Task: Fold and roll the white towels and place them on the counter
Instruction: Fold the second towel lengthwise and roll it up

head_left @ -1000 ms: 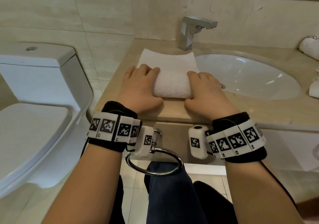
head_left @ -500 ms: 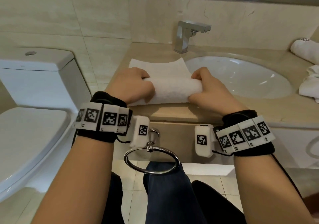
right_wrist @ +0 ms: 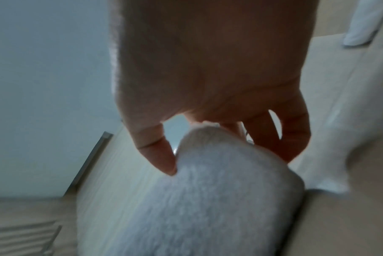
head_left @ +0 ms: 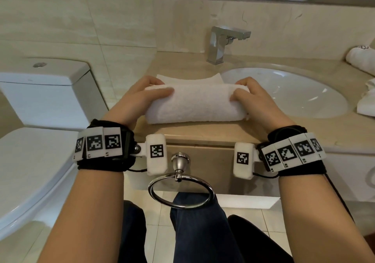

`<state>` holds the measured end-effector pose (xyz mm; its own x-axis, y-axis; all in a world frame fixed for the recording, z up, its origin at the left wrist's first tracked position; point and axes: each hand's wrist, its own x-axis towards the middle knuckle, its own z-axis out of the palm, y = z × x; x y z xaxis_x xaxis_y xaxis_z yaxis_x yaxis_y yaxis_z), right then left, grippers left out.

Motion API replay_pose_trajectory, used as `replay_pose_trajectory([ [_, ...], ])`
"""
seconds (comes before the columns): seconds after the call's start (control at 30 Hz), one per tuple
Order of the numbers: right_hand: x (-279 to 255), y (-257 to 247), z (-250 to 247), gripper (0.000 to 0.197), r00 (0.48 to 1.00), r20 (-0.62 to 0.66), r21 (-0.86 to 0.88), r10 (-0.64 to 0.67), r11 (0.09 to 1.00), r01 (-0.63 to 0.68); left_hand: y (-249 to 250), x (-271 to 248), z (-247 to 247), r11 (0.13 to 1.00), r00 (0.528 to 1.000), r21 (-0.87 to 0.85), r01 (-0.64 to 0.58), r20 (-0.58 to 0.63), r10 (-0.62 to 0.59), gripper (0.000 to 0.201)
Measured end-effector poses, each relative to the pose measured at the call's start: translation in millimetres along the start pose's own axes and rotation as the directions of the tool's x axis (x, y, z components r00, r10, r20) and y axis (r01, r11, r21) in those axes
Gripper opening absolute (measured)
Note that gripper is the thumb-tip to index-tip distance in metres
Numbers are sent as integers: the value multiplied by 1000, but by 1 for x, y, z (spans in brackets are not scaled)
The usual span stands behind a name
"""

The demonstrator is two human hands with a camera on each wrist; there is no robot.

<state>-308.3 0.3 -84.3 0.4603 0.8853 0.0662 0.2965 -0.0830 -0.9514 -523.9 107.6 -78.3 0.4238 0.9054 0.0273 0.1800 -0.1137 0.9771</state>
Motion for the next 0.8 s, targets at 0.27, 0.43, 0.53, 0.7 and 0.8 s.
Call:
replay_pose_trajectory([
  [0.27, 9, 12, 3, 34, 984, -179, -80, -21, 997, 7, -6, 13, 13, 998, 980, 34, 46, -194, -38, 29],
  [0.43, 14, 12, 3, 39, 977, -214, -147, 24, 987, -56, -9, 16, 12, 993, 973, 24, 111, -204, -104, 27],
  [0.53, 17, 15, 0, 39, 981, -196, -289, 16, 955, -73, -7, 18, 13, 991, 968, 53, 124, -225, -110, 24],
  [0.7, 20, 11, -2, 47, 983, -160, -458, 88, 876, -153, -5, 17, 9, 965, 962, 209, 158, -251, -103, 33],
  [0.8, 18, 10, 0, 40, 979, -204, -503, 3, 857, -107, -4, 15, 13, 840, 932, 542, -19, -295, 212, 35],
])
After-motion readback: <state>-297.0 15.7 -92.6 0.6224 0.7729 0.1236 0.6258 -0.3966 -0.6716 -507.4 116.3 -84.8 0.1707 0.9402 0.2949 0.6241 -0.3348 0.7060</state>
